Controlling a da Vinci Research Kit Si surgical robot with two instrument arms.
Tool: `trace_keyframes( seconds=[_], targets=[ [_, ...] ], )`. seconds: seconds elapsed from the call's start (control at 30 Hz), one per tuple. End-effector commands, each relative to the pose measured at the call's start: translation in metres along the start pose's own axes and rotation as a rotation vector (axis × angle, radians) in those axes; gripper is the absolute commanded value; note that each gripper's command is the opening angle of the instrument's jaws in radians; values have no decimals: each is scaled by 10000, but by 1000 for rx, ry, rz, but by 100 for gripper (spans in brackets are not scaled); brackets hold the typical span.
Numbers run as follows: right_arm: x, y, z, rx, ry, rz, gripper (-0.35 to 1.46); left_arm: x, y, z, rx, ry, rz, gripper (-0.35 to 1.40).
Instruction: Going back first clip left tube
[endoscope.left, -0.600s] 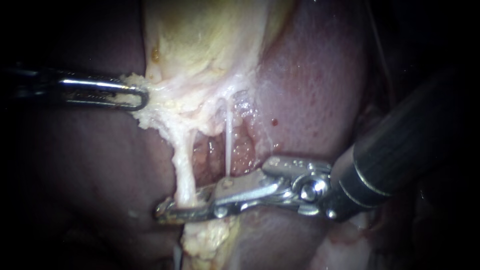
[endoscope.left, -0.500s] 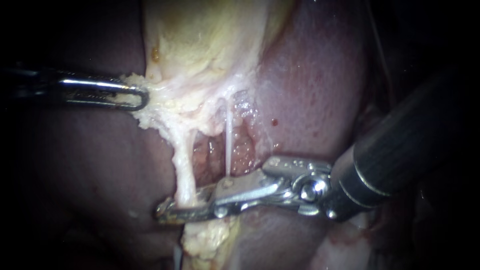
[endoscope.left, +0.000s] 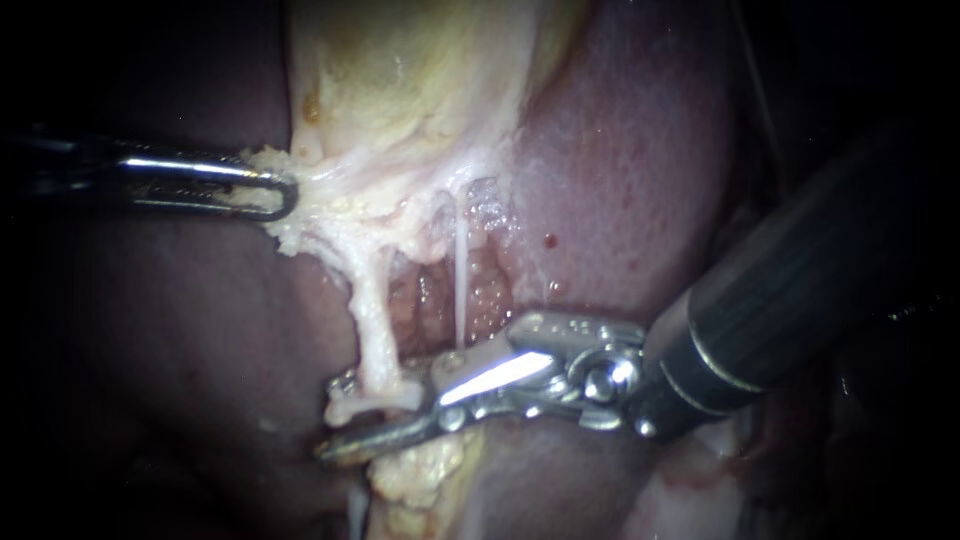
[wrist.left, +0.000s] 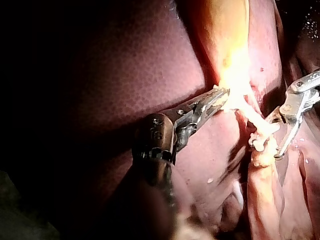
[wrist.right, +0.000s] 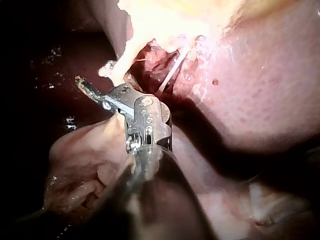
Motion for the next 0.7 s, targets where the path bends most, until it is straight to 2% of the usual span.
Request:
trace_keyframes(
  seconds=[0.03,0.27,0.37,0.47,0.7],
  targets=[
    [-1,3,0,-1,0,-18,49,0,0,0,0,0,0,-35],
    [-6,33,-5,-88,35,-135,49,0,1,0,0,0,0,-35],
    [-7,42,-10,-131,51,-163,49,0,1,0,0,0,0,-35],
    [-9,44,-15,-149,54,-203,49,1,0,-1,-1,0,0,-35],
    [-14,39,-26,-151,50,-255,50,0,0,-3,-2,-1,-6,-35]
  ],
)
